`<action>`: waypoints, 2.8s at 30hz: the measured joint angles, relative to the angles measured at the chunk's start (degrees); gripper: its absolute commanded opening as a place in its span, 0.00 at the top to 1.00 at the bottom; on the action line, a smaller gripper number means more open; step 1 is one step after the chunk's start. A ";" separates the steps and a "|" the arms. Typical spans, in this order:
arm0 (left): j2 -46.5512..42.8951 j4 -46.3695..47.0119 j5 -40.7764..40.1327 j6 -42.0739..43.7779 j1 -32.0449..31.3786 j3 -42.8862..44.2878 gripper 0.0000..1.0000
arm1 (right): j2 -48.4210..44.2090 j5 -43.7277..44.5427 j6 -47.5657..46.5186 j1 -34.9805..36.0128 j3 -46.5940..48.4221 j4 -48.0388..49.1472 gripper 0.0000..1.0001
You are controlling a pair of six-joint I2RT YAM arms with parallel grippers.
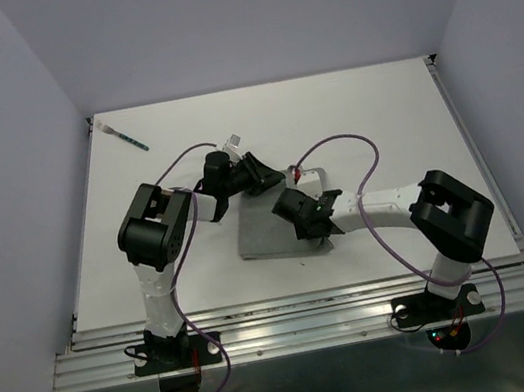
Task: Fold the napkin into a case and place the utensils inside
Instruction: Fold the lower triangle-folded napkin at the center of the board.
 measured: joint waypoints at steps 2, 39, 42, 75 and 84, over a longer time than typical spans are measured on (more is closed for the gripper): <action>-0.50 -1.95 -0.37 1.14 0.00 0.24 0.61 | -0.94 -1.66 0.07 -0.15 -0.83 0.50 0.42; -4.33 -28.57 -8.37 16.72 0.00 10.88 0.65 | 0.61 -34.23 -10.27 -34.29 -2.08 23.82 0.12; -3.39 -29.99 -8.61 17.33 0.00 10.95 0.65 | 3.02 -36.68 -10.45 -34.29 -0.87 27.30 0.17; -1.42 -28.11 -8.59 17.70 0.00 9.20 0.66 | 4.24 -41.40 -2.40 -34.60 -6.05 37.40 0.58; -2.93 -26.16 -9.05 16.33 0.00 6.29 0.66 | 1.22 -34.75 -2.78 -34.12 -4.24 29.77 0.20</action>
